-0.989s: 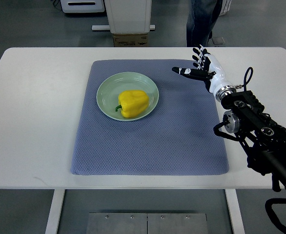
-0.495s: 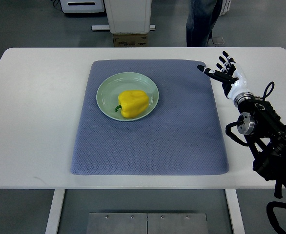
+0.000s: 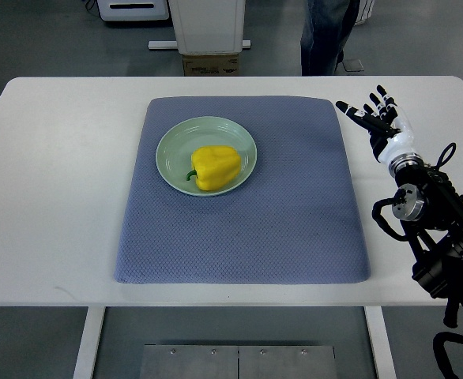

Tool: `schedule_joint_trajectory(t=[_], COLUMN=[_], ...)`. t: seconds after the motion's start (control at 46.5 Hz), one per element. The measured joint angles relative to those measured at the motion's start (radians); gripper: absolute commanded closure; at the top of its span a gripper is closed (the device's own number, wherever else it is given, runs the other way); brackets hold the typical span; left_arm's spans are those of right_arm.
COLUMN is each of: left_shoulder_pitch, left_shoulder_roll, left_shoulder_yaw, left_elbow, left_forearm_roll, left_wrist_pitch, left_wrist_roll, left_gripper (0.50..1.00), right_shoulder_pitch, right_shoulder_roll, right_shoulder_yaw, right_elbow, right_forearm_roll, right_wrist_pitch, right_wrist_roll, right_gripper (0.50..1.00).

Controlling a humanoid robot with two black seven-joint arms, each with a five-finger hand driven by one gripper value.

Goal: Place yellow pepper on plate with right hand

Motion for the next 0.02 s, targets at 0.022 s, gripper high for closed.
schedule_joint_trajectory(t=[0.022], left_shoulder_pitch=[0.0], left_shoulder_roll=[0.0], left_shoulder_yaw=[0.0], left_elbow=[0.0], left_forearm_roll=[0.0], left_wrist_pitch=[0.0], left_wrist_roll=[0.0], left_gripper=[0.5], right_shoulder_pitch=[0.0], right_shoulder_roll=[0.0], right_shoulder_yaw=[0.0], right_elbow=[0.0], right_forearm_roll=[0.0], right_wrist_pitch=[0.0], right_wrist_roll=[0.0], right_gripper=[0.5])
